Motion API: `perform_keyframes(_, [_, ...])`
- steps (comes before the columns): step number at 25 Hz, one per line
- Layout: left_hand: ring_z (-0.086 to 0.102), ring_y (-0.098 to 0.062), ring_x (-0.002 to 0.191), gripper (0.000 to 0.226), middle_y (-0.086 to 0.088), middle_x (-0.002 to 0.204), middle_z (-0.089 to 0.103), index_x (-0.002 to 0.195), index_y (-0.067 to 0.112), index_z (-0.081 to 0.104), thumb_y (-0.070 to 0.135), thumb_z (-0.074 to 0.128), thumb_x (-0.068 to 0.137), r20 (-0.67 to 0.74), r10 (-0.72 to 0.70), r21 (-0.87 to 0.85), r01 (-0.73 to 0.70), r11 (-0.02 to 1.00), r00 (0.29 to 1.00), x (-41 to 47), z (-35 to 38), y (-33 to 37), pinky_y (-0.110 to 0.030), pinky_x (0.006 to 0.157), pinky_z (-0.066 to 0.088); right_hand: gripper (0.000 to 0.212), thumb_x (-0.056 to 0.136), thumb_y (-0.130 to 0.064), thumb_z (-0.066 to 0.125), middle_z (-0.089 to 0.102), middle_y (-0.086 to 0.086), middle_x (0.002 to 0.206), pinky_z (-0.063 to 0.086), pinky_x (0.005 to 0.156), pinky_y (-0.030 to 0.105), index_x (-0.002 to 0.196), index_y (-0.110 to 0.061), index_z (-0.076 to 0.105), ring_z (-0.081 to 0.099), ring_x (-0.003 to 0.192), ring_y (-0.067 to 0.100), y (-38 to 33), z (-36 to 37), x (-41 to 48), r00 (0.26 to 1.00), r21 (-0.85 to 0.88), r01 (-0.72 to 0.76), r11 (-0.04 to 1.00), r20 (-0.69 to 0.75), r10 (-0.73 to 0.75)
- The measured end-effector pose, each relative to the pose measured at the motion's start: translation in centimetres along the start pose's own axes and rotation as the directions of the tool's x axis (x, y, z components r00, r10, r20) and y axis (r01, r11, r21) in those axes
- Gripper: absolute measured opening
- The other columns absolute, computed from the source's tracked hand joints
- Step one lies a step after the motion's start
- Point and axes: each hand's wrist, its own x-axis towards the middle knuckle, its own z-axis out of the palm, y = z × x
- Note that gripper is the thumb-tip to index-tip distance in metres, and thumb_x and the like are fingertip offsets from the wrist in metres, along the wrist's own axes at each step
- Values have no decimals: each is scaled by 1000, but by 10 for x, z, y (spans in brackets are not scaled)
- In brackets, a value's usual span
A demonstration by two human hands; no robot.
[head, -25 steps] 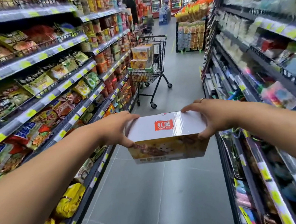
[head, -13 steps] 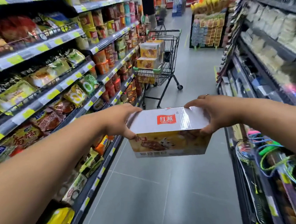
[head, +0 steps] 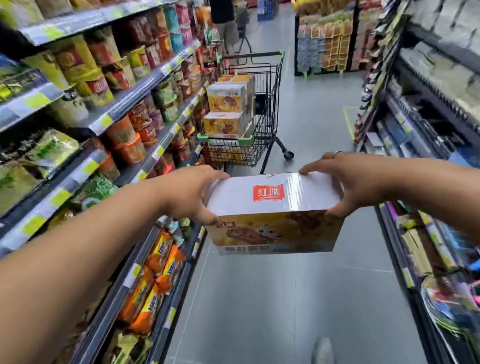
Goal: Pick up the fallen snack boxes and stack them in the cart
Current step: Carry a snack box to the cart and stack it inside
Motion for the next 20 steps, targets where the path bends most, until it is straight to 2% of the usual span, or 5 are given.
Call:
perform_keyframes(3, [45,-20,125,97,-2,140,46,148,20,34,38,86,68,-33,-48,-17,47,999,998,82,-19,-37,-31,100,37,93,61,-45,82,45,-5,116,42,87,27,142,-39,36,49,97,16,50,-27,89,999,-23,41,999,-3,-41])
perform_keyframes(6, [46,-15,102,96,-1,135,47,147,22,35,35,86,67,-40,-116,-54,113,992,992,150,-43,-77,-25,83,35,95,59,-48,82,43,-5,109,44,88,29,142,-38,36,52,96,18,91,-53,175,996,-25,85,996,25,-84])
perform_keyframes(8, [45,-12,95,92,0,133,47,145,23,36,33,86,68,-30,-125,-78,122,989,992,184,-56,-102,-24,79,37,95,59,-51,80,40,-6,108,44,89,29,141,-38,35,51,99,18,110,-64,224,993,-38,114,993,44,-113])
perform_keyframes(13, [43,-18,126,95,-1,143,44,147,21,33,31,85,69,-29,-177,-85,174,981,984,294,-80,-194,-24,95,32,91,62,-49,80,38,-8,108,43,86,27,141,-37,36,46,94,14,154,-90,372,987,-45,160,986,38,-158])
perform_keyframes(20, [44,-23,126,103,-2,139,44,147,22,33,40,88,63,30,-133,-41,134,990,991,463,-129,-341,-36,103,38,94,62,-53,79,37,-9,110,40,81,24,142,-39,32,44,96,14,211,-112,564,996,-27,87,996,17,-87])
